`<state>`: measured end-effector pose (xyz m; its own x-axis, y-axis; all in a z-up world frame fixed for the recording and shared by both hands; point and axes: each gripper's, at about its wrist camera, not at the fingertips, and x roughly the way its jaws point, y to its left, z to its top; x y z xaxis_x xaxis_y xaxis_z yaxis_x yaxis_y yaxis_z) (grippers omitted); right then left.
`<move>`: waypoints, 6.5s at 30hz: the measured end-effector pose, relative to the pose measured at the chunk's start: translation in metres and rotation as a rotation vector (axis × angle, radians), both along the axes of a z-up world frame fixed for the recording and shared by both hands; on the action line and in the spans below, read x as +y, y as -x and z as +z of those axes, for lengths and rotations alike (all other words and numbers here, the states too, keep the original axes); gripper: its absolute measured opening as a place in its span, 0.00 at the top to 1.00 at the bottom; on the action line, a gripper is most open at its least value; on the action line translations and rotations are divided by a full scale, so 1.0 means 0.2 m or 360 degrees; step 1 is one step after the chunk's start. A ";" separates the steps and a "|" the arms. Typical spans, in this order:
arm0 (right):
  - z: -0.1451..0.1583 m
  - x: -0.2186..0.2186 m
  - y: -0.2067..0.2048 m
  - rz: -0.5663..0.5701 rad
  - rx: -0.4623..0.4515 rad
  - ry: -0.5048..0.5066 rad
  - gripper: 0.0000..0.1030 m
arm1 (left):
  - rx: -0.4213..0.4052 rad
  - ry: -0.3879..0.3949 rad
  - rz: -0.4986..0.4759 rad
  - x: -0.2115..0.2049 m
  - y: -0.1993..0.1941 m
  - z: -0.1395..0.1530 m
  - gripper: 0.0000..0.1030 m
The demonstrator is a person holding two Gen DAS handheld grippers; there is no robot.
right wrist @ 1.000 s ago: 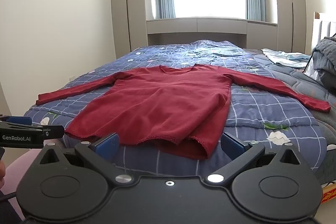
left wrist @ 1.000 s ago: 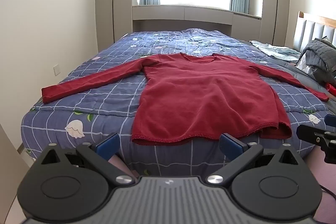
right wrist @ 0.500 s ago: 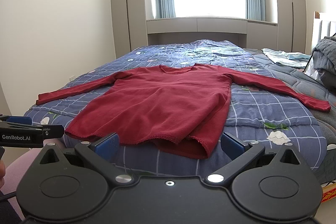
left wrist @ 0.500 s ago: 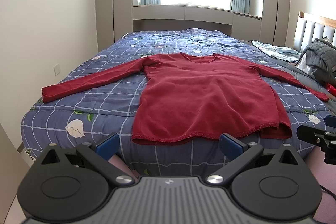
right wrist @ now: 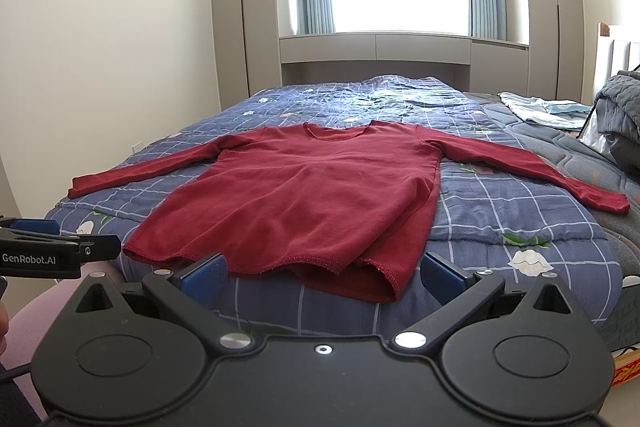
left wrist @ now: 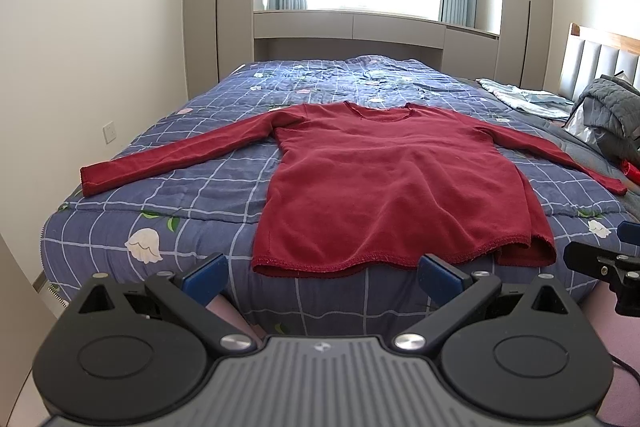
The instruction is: Fold small clothes
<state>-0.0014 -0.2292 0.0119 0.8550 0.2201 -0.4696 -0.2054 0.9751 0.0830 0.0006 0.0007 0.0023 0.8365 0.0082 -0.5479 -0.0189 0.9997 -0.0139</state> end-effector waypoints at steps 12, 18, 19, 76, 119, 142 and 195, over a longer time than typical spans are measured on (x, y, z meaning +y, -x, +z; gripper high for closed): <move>0.00 0.00 0.00 -0.0001 0.0000 0.0002 0.00 | -0.0001 -0.0001 -0.0001 0.00 0.00 0.00 0.00; 0.00 0.00 0.00 -0.0001 -0.0001 0.0004 0.00 | -0.0001 0.0001 0.0000 0.00 0.00 0.00 0.00; 0.00 0.00 0.00 -0.0001 -0.0001 0.0004 0.00 | -0.0002 0.0000 -0.0001 0.00 0.00 0.00 0.00; 0.05 -0.19 -0.52 -0.0297 0.0148 0.0090 0.00 | 0.0104 -0.0089 -0.0048 -0.13 -0.59 0.14 0.00; -0.48 -1.91 -1.34 -0.1545 0.0180 -0.0785 0.06 | 0.0277 -0.0222 -0.0354 -1.01 -2.00 -0.38 0.00; 0.19 -1.46 -1.82 -0.1134 -0.0183 -0.0460 0.94 | 0.0295 -0.0104 -0.0200 -0.51 -1.87 0.02 0.00; -0.44 -0.63 -2.55 -0.0401 0.0126 0.0472 0.01 | 0.0135 -0.0037 0.0327 0.03 -2.48 -0.42 0.00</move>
<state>0.5093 -0.3551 -0.0766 0.8235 -0.1468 -0.5481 0.0389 0.9783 -0.2036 0.4962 0.0074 -0.0819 0.7668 0.1869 -0.6140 -0.2221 0.9748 0.0194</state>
